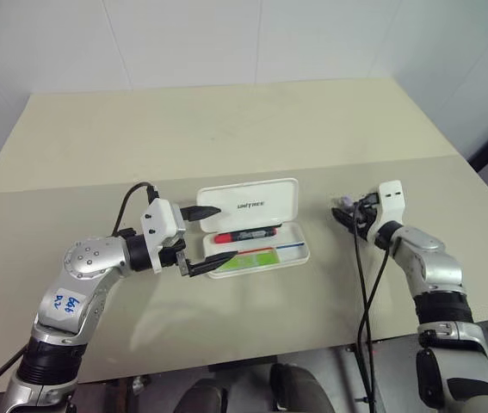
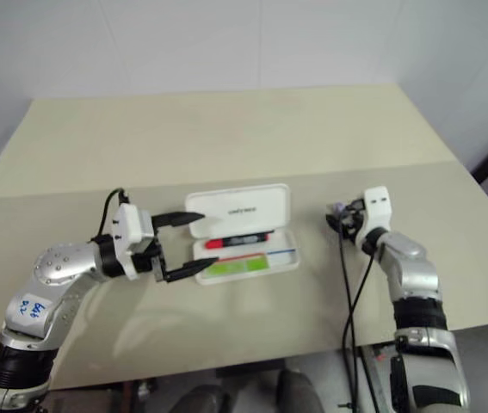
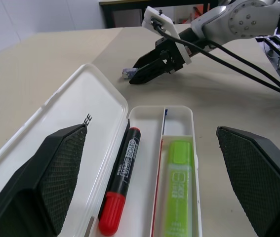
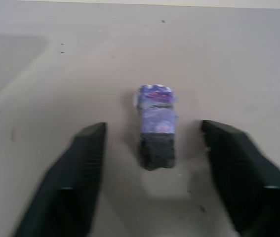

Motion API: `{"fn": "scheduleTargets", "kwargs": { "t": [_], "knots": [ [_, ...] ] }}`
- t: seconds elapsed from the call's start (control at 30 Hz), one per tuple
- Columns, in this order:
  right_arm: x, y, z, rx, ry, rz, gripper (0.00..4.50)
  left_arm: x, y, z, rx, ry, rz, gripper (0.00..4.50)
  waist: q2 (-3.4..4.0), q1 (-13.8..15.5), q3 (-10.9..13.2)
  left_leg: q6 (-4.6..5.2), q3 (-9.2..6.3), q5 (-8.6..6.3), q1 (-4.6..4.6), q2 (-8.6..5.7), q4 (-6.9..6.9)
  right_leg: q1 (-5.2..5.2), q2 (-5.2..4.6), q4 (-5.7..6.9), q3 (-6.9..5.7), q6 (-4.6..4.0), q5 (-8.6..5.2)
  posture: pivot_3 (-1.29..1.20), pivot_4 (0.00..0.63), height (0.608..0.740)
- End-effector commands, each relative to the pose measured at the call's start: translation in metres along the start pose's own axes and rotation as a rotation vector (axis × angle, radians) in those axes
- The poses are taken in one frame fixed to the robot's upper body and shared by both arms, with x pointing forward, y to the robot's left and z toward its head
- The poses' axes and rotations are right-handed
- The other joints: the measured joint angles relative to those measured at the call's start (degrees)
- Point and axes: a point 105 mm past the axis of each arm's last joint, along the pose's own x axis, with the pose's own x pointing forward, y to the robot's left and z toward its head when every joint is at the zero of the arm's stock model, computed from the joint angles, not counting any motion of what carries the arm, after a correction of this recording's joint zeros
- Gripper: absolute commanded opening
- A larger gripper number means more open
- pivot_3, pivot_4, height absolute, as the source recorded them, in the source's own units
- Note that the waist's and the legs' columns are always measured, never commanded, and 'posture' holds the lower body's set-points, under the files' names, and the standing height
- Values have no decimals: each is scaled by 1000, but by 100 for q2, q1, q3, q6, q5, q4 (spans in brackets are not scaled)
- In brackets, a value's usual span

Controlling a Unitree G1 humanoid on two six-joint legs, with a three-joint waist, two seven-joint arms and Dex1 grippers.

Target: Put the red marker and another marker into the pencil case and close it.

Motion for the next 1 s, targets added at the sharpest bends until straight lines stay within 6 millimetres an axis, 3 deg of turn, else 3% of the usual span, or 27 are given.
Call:
{"fn": "scheduleTargets", "kwargs": {
  "t": [0.03, 0.17, 0.4, 0.67, 0.8, 0.87, 1.0],
  "knots": [
    [3, 6, 10, -4, -37, 45, 1650, 1, -2, 12, 34, -32, -6, 4500, 0, -6, 0, 0, 1, 0, 0, 1, 0, 0, 0, 0, 1, 0, 0, 0, 150, 740],
    [4, 11, 10, 3, -34, 69, 339, 2, -3, 12, 32, -32, -6, 4500, 0, -6, 0, -1, 1, 0, 1, 3, 0, -1, 4, 1, 4, 1, 1, 0, 150, 740],
    [-2, 15, 24, -23, -66, 102, 340, 3, -6, 11, 28, -35, -20, 4500, 2, 1, 1, -1, 1, 0, 0, 2, -1, -4, 4, -1, 5, 0, 3, 0, 150, 740],
    [-30, -1, 82, -145, -70, 237, 340, -3, 0, 5, 29, -17, -1, 4500, 17, 23, 10, 2, -4, 0, -9, -7, -1, -5, -1, -13, 7, -8, 11, 0, 150, 740],
    [-60, 26, 73, -415, 53, 541, 340, -5, 0, 1, 28, -6, -2, 4500, 14, 38, 8, 2, -13, 0, -8, 5, -14, -7, 2, -25, 1, -6, 12, 0, 150, 740],
    [-62, 28, 71, -529, 87, 572, 340, -8, 0, 0, 30, 1, -7, 4500, 14, 25, 8, 2, -12, -1, -7, 6, -12, -8, 2, -24, -1, -5, 12, 0, 150, 740],
    [-59, 50, 70, -620, 63, 698, 340, -11, 0, -2, 41, 13, -15, 4500, 13, 16, 8, 3, 0, -1, -7, -5, -20, -8, -4, -45, 0, 3, 16, 0, 150, 740]
  ]
}}
